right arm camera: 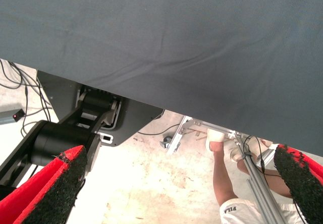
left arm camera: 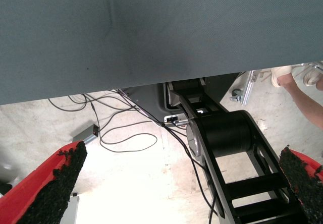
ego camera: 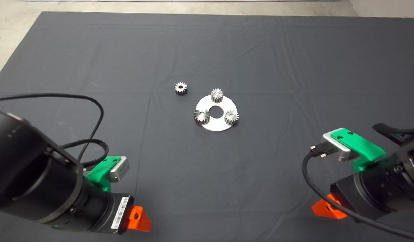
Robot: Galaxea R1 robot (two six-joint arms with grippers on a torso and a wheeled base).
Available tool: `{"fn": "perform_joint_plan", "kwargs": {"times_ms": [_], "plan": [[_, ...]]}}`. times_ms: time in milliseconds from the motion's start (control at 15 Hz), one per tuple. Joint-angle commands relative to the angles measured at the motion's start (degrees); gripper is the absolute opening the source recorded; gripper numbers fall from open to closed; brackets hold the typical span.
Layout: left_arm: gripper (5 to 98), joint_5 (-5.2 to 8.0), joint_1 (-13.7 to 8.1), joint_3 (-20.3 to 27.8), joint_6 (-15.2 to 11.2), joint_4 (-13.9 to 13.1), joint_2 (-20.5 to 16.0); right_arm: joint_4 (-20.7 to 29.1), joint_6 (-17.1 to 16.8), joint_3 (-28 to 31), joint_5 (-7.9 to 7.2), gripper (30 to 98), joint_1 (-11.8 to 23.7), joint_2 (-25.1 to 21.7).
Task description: Remove an incorrectly installed larger gear and replace it with the correct smaller gear
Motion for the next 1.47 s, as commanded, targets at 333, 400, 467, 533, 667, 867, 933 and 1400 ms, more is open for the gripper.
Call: {"fn": "perform_joint_plan", "kwargs": {"times_ms": [333,400,467,533,667,867,933,1400], "plan": [[98.2,0.02,-1.00,-3.30,2.34,5.52,4.40,-0.16,0.08,-0.01,-5.67,97.7,0.72,-0.06],[98.2,0.10,-0.73,-5.84,3.34,5.62,6.76,-0.16,-0.01,-0.01,-5.67,97.7,0.72,-0.15],[98.2,0.36,-0.73,-7.76,4.90,5.71,10.07,-0.16,-0.01,-0.01,-5.76,97.7,0.72,-0.33],[98.2,0.28,-0.65,-10.32,5.44,5.80,12.70,-0.16,-0.01,-0.01,-5.76,97.7,0.72,-0.33],[98.2,0.25,-0.65,-15.37,6.85,5.97,16.55,-0.16,-0.10,-0.03,-5.85,97.7,0.72,-0.41],[98.2,0.37,0.51,-22.39,11.62,5.88,21.57,-0.16,-0.46,-0.19,-6.37,97.7,0.72,-2.09],[98.2,0.28,1.02,-24.00,12.19,5.88,22.17,-0.17,-1.31,-0.19,-6.37,97.7,0.72,-2.95],[98.2,2.88,1.40,-35.10,17.56,10.13,28.42,-0.25,-2.03,-0.10,-6.29,97.7,0.05,-3.05]]}}
